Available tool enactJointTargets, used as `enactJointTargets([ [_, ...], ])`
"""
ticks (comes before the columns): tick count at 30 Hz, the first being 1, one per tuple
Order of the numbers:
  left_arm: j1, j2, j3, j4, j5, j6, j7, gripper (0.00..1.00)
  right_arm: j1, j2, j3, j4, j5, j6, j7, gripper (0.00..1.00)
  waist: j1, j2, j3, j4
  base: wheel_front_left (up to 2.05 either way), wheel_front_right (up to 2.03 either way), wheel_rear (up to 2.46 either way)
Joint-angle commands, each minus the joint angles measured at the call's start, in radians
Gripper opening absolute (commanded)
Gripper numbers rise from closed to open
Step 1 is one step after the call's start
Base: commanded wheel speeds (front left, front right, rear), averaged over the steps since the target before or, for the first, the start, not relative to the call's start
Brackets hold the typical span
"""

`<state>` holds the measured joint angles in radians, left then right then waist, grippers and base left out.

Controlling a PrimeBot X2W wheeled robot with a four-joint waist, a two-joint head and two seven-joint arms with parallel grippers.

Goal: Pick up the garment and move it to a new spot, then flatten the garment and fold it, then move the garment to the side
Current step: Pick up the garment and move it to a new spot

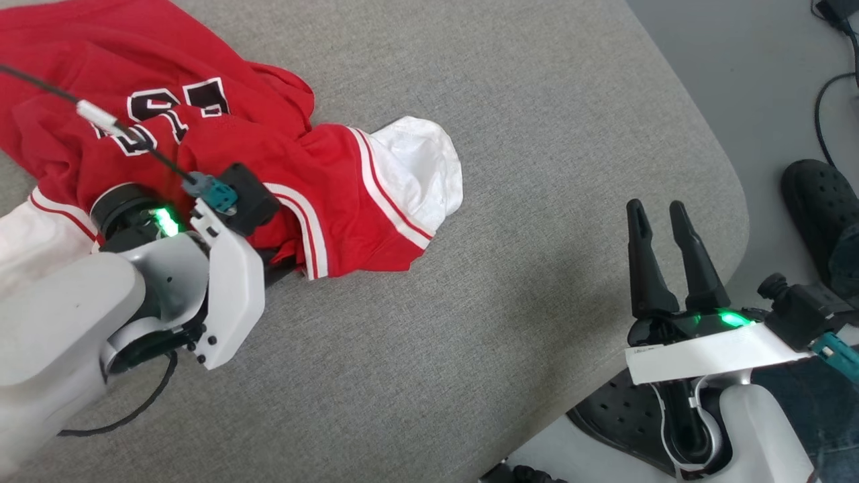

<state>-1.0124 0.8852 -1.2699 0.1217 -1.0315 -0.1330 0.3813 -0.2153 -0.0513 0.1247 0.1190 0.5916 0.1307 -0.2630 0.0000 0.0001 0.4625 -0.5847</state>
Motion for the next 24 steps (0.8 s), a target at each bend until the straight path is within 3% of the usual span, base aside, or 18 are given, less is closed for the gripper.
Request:
enactJointTargets([
  [1,0.043,0.008,-0.024,0.042,0.032,0.005,0.052,0.0,0.007,0.0,-0.003,-0.012,0.011,0.0,-0.002,1.0,0.0,-0.0001,0.013,-0.002,0.0,0.0,0.0],
  [6,0.063,-0.009,-0.036,0.083,0.083,0.009,0.114,0.0,0.01,0.0,-0.004,-0.025,0.017,0.0,-0.002,1.0,0.0,-0.0001,0.03,-0.005,0.0,0.0,0.0],
  [7,0.061,-0.009,-0.036,0.083,0.069,0.01,0.098,0.27,0.007,0.0,0.0,-0.024,0.012,0.0,-0.002,1.0,0.0,-0.0001,0.028,-0.004,0.0,0.0,0.0],
  [8,0.055,-0.006,-0.034,0.084,0.061,0.01,0.079,0.47,0.003,0.0,0.006,-0.022,0.007,0.0,-0.002,1.0,0.0,-0.0001,0.024,-0.004,0.0,0.0,0.0],
  [9,0.048,0.001,-0.031,0.084,0.061,0.011,0.06,0.99,-0.002,0.0,0.012,-0.017,0.003,0.0,-0.002,1.0,0.0,-0.0001,0.018,-0.004,0.0,0.0,0.0],
  [13,0.023,0.013,-0.017,0.07,0.011,0.011,-0.04,1.0,-0.028,-0.001,0.032,0.012,-0.028,0.0,-0.002,1.0,0.0,-0.0001,-0.018,0.019,0.0,0.0,0.0],
  [24,0.049,-0.061,-0.001,-0.004,-0.176,0.003,-0.416,1.0,-0.083,-0.001,-0.028,0.084,-0.208,0.0,-0.002,1.0,0.0,-0.0001,-0.124,0.273,0.0,0.0,0.0],
])
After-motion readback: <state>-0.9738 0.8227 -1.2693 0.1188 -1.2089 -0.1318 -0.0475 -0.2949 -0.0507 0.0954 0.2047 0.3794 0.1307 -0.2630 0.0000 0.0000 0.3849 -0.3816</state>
